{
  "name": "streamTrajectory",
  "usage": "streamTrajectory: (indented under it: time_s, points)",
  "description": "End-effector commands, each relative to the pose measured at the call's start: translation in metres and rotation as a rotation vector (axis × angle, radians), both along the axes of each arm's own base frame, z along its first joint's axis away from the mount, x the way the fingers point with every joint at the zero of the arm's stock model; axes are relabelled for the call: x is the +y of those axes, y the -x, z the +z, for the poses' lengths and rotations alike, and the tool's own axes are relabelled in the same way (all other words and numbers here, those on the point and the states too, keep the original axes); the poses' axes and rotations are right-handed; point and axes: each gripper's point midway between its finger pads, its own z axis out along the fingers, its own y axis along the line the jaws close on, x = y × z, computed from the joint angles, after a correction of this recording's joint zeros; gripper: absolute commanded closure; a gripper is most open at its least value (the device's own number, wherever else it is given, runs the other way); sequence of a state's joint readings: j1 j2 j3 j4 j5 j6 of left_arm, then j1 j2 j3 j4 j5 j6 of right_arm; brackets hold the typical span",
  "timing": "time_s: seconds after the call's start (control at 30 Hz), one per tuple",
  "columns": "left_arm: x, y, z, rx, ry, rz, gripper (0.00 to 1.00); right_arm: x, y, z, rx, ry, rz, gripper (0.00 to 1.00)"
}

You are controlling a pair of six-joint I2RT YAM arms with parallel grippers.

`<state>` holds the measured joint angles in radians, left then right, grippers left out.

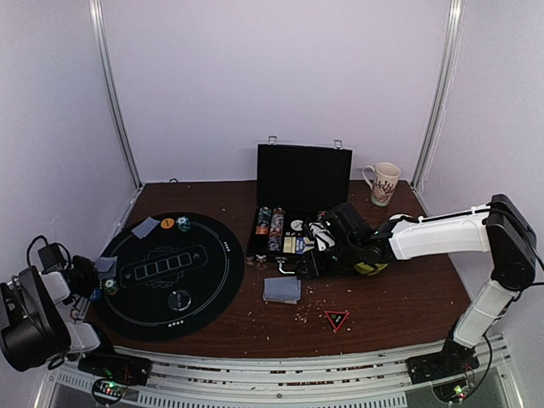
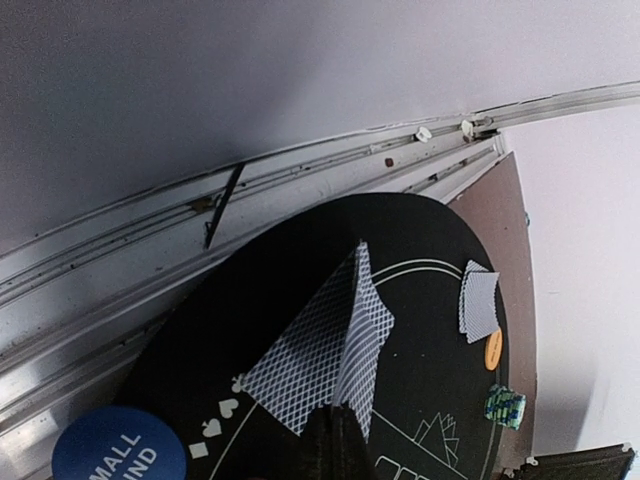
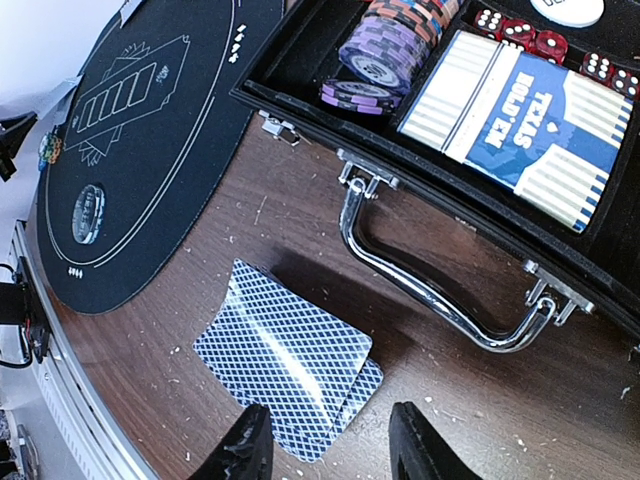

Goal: Distribute texas hold em gaming equipment
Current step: Place the poker card in the small blind area.

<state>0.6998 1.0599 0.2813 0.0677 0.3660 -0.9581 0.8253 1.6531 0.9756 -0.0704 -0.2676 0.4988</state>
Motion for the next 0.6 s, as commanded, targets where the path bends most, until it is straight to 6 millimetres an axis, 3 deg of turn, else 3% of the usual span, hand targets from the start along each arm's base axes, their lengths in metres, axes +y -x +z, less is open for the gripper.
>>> streamTrajectory:
  time_s: [0.0,0.33,0.57]
  points:
    - [0.019,-0.010,0.024,-0.136,-0.064,0.070,1.00,0.000,-0.001,0.013,-0.036,0.000,0.006,0.57]
    - [0.017,-0.017,0.039,-0.230,-0.055,0.067,1.00,0.003,-0.002,0.011,-0.028,0.009,0.022,0.58]
    - [0.019,-0.006,0.015,-0.160,-0.050,0.107,1.00,0.004,-0.002,0.012,-0.032,0.008,0.022,0.57]
